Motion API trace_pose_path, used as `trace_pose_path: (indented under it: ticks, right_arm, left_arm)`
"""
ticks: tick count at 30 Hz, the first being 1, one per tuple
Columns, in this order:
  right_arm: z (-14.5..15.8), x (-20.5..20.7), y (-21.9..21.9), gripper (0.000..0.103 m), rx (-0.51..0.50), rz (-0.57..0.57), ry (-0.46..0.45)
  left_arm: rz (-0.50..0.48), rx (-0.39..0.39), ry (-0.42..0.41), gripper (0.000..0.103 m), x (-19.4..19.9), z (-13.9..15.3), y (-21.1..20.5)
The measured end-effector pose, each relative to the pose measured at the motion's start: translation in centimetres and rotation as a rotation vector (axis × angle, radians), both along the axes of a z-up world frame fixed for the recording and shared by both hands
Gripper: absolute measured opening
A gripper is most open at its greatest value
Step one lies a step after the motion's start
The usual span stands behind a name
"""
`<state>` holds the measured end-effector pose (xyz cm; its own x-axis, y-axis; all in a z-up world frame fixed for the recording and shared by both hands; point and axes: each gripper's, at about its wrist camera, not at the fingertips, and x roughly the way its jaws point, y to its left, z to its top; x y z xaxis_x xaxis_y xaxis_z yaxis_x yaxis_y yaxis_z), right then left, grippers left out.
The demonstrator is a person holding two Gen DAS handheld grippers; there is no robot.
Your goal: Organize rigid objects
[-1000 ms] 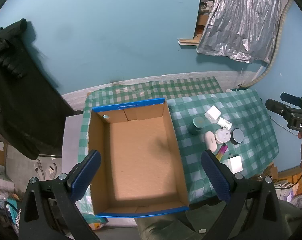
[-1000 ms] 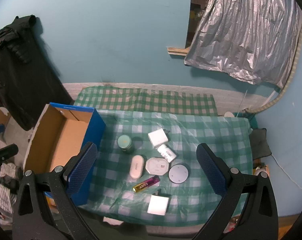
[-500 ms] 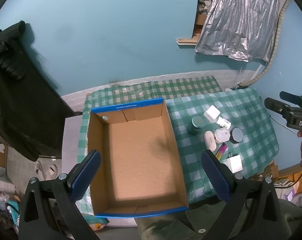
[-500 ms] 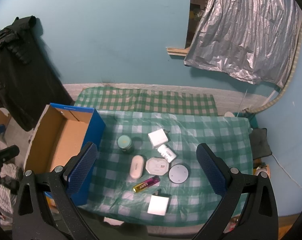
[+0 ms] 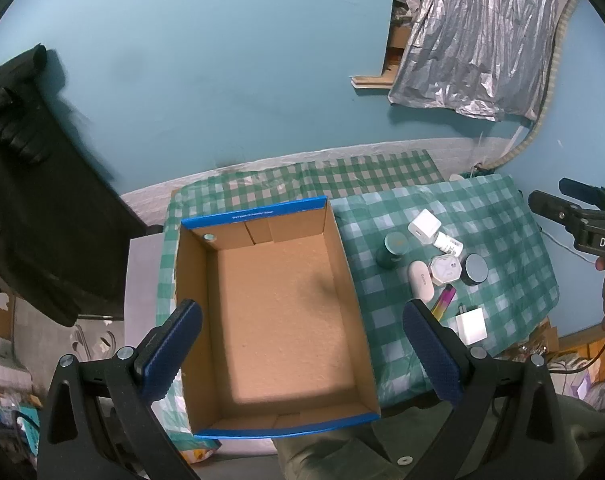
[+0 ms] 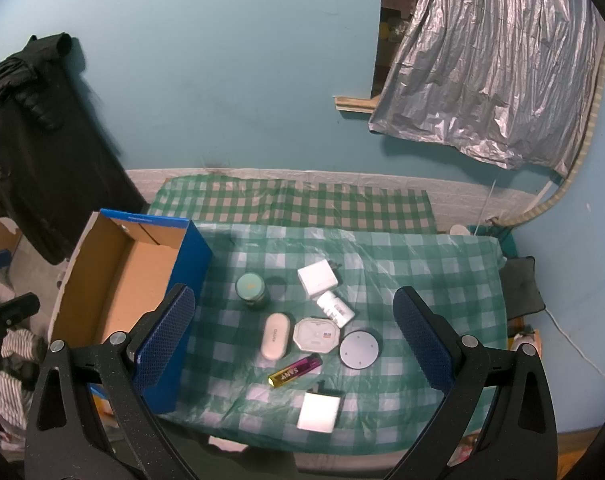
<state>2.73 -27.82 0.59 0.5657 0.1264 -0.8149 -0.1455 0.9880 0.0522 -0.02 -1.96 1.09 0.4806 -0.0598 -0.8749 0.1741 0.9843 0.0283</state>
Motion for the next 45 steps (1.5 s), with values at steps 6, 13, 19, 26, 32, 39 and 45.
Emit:
trace_pose_path:
  ticks: [6, 13, 19, 26, 32, 39, 45]
  right_arm:
    - [0.0, 0.1, 0.0, 0.100, 0.000, 0.000, 0.001]
    - [0.0, 0.2, 0.1, 0.100, 0.000, 0.000, 0.002]
    - [0.0, 0.2, 0.1, 0.100, 0.003, 0.000, 0.004]
    - [-0.8, 1.4, -0.2, 0.100, -0.002, 0.014, 0.023]
    - [-3.3, 2.7, -2.6, 0.100, -0.021, 0.013, 0.075]
    - [-7.5, 4.0, -5.9, 0.099, -0.033, 0.025, 0.155]
    - [-11.5, 4.5, -7.8, 0.096, -0.021, 0.015, 0.235]
  left_arm:
    - [0.002, 0.000, 0.001, 0.101, 0.0, 0.0, 0.0]
    - [0.001, 0.000, 0.001, 0.101, 0.1, 0.0, 0.1]
    - [0.002, 0.003, 0.002, 0.101, 0.0, 0.0, 0.0]
    - [0.015, 0.011, 0.019, 0.101, 1.1, -0.8, 1.6]
    - [0.041, 0.070, 0.052, 0.101, 1.5, -3.3, 4.2]
    - [0.111, 0.121, 0.109, 0.096, 1.6, -7.1, 8.9]
    - [0.155, 0.117, 0.160, 0.096, 1.3, -10.2, 12.2]
